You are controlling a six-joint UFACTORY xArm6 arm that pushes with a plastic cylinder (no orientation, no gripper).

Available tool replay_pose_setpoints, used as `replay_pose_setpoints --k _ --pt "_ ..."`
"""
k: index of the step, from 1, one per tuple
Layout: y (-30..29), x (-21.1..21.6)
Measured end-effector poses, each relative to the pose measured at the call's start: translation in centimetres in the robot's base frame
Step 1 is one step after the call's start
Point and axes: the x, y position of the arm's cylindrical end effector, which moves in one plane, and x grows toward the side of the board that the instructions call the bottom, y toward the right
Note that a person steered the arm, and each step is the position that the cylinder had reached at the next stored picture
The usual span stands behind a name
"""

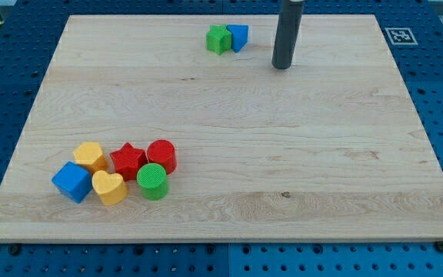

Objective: Move your arm towards bottom center

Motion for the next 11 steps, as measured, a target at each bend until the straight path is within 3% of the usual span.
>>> replay_pose_setpoints --k 4,5,7,11 --pt "0.0 3.9" --pt "0.0 7.4" --pt "0.0 9.2" --pt "0.8 16.8"
